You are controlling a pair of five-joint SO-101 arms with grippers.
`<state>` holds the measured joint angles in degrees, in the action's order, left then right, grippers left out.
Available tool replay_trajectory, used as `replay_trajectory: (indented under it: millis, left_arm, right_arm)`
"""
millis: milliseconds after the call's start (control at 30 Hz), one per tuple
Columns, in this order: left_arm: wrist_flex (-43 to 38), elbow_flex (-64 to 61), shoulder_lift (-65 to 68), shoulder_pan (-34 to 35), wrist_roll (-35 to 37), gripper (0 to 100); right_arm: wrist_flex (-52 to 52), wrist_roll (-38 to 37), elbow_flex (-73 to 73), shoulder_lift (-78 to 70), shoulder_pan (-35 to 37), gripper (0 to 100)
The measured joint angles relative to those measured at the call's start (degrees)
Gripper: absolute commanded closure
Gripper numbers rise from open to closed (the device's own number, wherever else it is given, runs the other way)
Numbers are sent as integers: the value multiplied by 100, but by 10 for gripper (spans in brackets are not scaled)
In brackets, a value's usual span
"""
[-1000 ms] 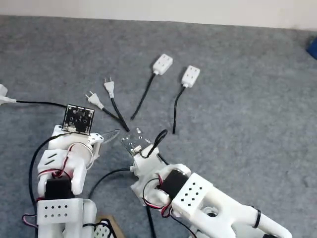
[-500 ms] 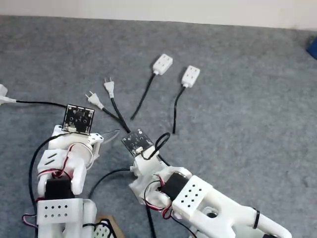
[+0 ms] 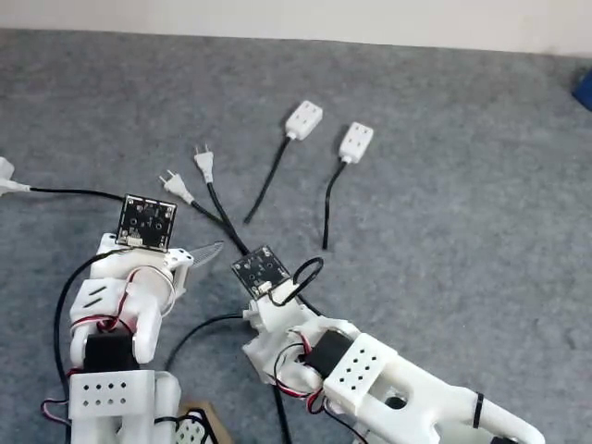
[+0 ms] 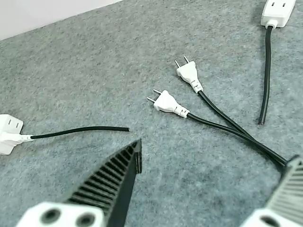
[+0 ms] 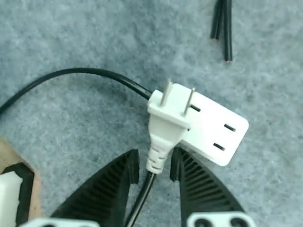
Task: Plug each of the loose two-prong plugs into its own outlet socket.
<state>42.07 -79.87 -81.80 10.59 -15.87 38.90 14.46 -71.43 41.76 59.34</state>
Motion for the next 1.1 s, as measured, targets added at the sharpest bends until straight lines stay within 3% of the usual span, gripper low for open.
replay_trajectory:
  millis: [200,300,633,733,900,1100]
  left_arm:
    - [0,0,0,0,0,569]
    - [0,0,0,0,0,569]
    - [0,-18,0,0,0,569]
    - [0,-18,0,0,0,569]
    - [0,-18,0,0,0,568]
    - [0,-18,0,26,0,568]
  right_arm:
    - [0,0,-18,0,0,895]
    - [0,0,-105,0,0,992]
    - [18,-149,-149,0,-97,993]
    - [237,-668,-53,0,-519,993]
    - [1090,-1670,826,0,-1820,993]
    - [1749,-1829,1899,0,-2989,993]
